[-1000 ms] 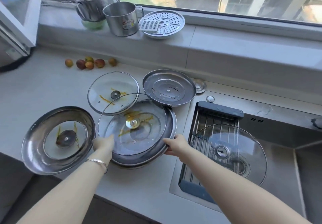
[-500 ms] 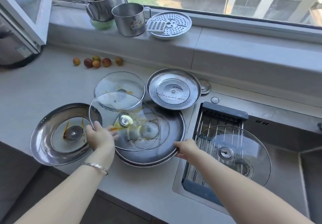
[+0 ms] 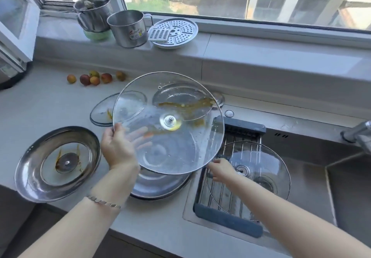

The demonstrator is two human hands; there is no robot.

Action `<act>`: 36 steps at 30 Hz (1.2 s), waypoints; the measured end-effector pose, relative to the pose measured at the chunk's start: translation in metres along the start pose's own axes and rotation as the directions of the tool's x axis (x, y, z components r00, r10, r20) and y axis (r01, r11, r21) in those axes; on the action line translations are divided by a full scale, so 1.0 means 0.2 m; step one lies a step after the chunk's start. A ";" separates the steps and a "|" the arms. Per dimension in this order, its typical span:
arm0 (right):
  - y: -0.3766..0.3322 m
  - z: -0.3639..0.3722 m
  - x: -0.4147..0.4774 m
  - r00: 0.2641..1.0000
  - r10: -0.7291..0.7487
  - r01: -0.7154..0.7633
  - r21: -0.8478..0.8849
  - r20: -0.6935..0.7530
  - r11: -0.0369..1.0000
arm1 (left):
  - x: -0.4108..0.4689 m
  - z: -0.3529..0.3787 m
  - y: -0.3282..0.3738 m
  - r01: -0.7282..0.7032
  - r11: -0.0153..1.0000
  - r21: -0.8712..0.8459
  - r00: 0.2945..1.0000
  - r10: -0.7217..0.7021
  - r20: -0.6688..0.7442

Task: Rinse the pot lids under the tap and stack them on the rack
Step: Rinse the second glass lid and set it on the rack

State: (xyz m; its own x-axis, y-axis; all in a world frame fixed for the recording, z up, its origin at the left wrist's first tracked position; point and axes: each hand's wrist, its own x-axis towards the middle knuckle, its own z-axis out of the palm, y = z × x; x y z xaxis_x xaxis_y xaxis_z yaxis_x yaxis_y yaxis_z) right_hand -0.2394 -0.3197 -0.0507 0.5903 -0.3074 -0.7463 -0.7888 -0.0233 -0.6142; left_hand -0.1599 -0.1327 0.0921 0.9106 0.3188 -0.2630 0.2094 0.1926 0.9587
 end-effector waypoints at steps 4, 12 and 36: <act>0.17 -0.41 -0.08 0.994 -0.058 0.053 -0.056 -0.097 0.997 | -0.23 0.25 -0.08 0.127 0.991 0.041 0.977 -0.132 0.166; 0.64 -1.32 -0.21 0.926 -0.019 -0.034 -0.133 -0.377 0.991 | -0.73 0.75 -0.35 0.227 0.948 0.224 0.861 -0.303 0.409; 0.54 -2.04 0.10 0.877 0.261 -0.158 0.270 -0.403 0.950 | -1.10 1.35 -0.73 0.203 0.883 0.423 0.873 -0.359 0.329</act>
State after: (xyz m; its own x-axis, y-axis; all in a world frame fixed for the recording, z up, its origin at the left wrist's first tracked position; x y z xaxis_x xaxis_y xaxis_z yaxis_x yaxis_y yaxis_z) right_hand -0.3830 -0.7164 -0.0271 0.2433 -0.6589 -0.7118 -0.7965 0.2831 -0.5343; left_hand -0.2954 -0.4818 0.0393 0.8374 -0.0959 -0.5380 0.5209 -0.1580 0.8389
